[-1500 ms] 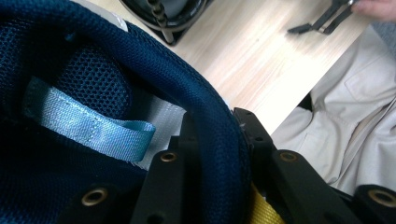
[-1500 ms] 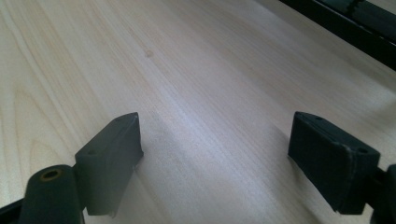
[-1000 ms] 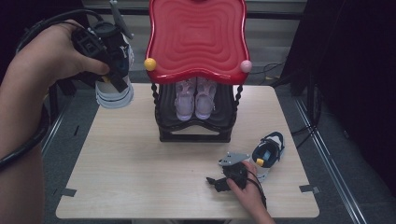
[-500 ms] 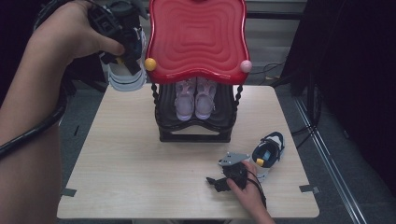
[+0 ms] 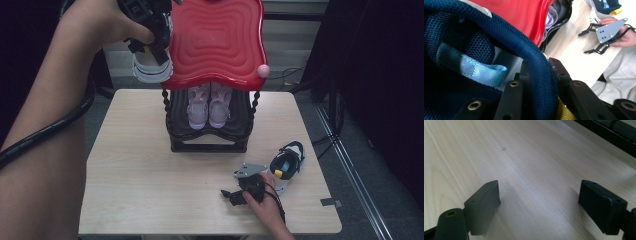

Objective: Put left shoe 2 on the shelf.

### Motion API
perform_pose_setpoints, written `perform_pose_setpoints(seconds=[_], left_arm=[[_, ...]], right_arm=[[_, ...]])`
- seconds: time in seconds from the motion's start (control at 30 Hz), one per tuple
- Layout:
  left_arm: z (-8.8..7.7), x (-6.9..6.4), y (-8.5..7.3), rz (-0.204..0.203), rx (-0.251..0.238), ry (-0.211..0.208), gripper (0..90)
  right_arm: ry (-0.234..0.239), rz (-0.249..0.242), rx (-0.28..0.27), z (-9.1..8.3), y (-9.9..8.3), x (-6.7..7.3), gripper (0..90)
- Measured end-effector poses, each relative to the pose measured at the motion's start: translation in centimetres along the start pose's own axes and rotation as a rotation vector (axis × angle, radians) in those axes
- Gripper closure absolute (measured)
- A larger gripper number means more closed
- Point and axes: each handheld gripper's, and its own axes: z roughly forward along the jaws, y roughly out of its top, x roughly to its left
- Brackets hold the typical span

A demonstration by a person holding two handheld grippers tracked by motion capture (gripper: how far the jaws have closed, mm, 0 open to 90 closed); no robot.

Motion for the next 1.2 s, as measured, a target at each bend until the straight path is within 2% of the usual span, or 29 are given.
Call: perform_pose_setpoints(seconds=[0.23,0.47,0.6,0.77,0.8,0.83,1.13,1.2], left_arm=[[1.3,-0.5,1.9,0.022,-0.001,0.004,74.6],[2.5,-1.0,3.9,0.043,-0.022,0.005,74.6],[3.2,-1.4,4.9,0.066,-0.010,0.009,74.6],[4.1,-1.7,5.9,0.085,-0.029,0.017,74.5],[4.3,-1.8,6.1,0.079,-0.036,0.020,74.5],[4.5,-1.7,6.3,0.098,-0.030,0.024,74.5],[5.6,-1.4,7.5,0.107,-0.036,0.044,74.5],[5.9,-1.4,7.7,0.097,-0.039,0.052,74.5]], right_arm=[[0.005,-0.004,0.000,0.0,0.0,0.0,16.4],[0.006,-0.004,-0.002,0.0,0.0,0.0,16.5],[0.007,-0.004,-0.002,0.0,0.0,0.0,16.5],[0.006,-0.004,-0.002,0.0,0.0,0.0,16.5],[0.006,-0.004,-0.002,0.0,0.0,0.0,16.5],[0.006,-0.003,0.000,0.0,0.0,0.0,16.5],[0.007,-0.002,-0.001,0.0,0.0,0.0,16.5],[0.008,-0.001,-0.001,0.0,0.0,0.0,16.5]])
